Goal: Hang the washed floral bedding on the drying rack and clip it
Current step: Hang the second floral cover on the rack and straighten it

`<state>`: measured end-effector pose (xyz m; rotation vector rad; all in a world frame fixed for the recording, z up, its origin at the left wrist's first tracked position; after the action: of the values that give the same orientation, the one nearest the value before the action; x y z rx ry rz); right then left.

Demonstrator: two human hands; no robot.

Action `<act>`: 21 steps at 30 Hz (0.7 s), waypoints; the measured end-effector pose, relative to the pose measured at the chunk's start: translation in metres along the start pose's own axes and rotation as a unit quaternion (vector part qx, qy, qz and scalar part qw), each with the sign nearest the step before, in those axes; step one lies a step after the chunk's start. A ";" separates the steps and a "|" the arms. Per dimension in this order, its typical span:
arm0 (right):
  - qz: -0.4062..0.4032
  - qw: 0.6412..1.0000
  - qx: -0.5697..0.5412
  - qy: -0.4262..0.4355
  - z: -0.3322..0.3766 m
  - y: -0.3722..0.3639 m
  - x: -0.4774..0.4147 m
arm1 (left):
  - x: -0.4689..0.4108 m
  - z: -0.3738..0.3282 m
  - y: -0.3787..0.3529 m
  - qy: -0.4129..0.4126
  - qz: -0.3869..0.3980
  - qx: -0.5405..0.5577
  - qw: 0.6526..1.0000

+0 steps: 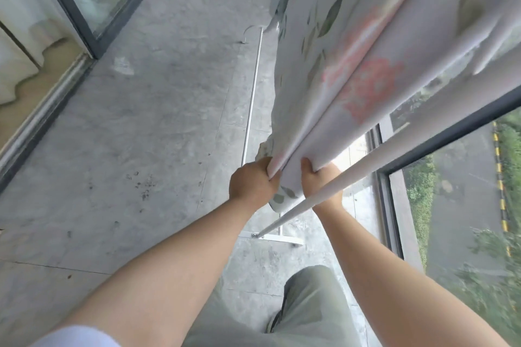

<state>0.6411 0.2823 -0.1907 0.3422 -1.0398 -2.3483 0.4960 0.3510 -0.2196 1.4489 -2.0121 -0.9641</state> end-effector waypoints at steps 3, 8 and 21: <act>0.020 1.000 0.023 0.000 -0.038 -0.052 0.004 | -0.001 0.051 -0.058 -0.007 0.034 -0.001 0.999; 0.047 0.999 0.023 0.014 -0.097 -0.138 -0.001 | -0.008 0.120 -0.141 -0.009 0.067 -0.002 0.998; 0.124 0.979 0.153 0.045 -0.222 -0.228 0.006 | 0.041 0.152 -0.239 -0.064 0.166 -0.014 0.984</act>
<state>0.6464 0.2711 -0.5082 0.4043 -1.3215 -1.9369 0.5186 0.3061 -0.5013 1.0121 -2.2302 -0.9538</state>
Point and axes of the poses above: each hand's wrist, its own x-axis away from the middle knuckle, its own y-axis out of the back of the hand, z = x × y, the point moved 4 cm from there along -x, towards the middle knuckle, and after that the axes turned 12 degrees about -z, right-handed, at the moved point
